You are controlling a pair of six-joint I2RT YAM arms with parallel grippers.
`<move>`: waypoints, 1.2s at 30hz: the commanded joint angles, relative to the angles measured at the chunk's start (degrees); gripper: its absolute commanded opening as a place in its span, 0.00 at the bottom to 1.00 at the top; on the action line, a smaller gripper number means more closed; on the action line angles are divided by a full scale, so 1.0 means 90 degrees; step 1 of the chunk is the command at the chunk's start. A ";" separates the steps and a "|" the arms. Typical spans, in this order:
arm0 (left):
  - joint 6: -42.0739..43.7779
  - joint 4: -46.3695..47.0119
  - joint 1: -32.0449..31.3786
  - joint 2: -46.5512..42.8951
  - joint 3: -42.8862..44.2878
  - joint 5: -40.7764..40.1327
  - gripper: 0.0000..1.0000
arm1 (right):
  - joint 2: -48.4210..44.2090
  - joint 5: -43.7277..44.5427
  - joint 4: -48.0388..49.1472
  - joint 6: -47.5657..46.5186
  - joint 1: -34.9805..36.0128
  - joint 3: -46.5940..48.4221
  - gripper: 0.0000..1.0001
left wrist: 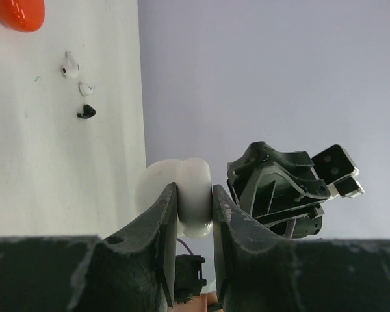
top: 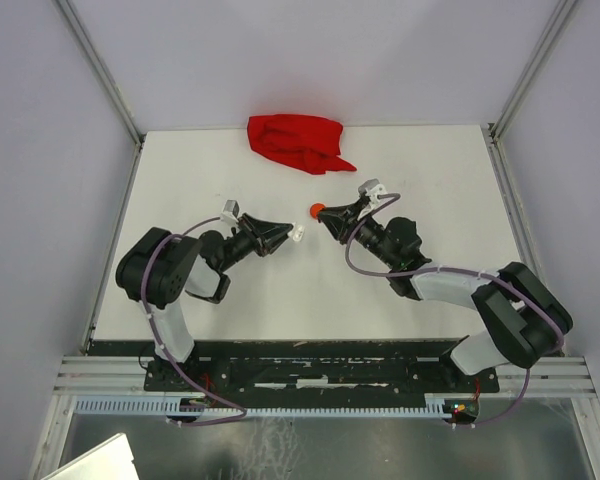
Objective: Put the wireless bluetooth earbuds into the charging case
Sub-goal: Pick up the earbud from the center of the board, then place the earbud at the center of the board.
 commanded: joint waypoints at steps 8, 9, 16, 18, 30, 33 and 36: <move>-0.0401 0.0445 -0.0326 0.0122 0.0402 -0.0081 0.03 | 0.0405 -0.0581 0.2311 -0.0514 0.0165 -0.0253 0.02; -0.0396 0.0445 -0.0326 0.0120 0.0407 -0.0082 0.03 | 0.0395 -0.0576 0.2293 -0.0524 0.0165 -0.0254 0.02; -0.0401 0.0483 -0.0331 0.0122 0.0374 -0.0113 0.03 | 0.0315 -0.0347 0.1871 -0.0564 0.0176 -0.0206 0.01; -0.0393 0.0525 -0.0292 0.0121 0.0305 -0.0173 0.03 | 0.0166 0.0436 0.0744 -0.0357 0.0175 -0.0004 0.01; -0.0288 0.0647 0.0172 -0.0166 -0.0112 -0.0118 0.03 | 0.1073 0.1870 -0.5667 -0.0102 0.0136 0.2843 0.01; -0.0284 0.0689 0.0190 -0.0204 -0.0166 -0.0097 0.03 | 0.1586 0.1743 -0.6177 -0.0024 0.0136 0.3304 0.01; -0.0267 0.0707 0.0245 -0.0272 -0.0207 -0.0061 0.03 | 0.2005 0.1669 -0.6343 0.0072 0.0129 0.3552 0.01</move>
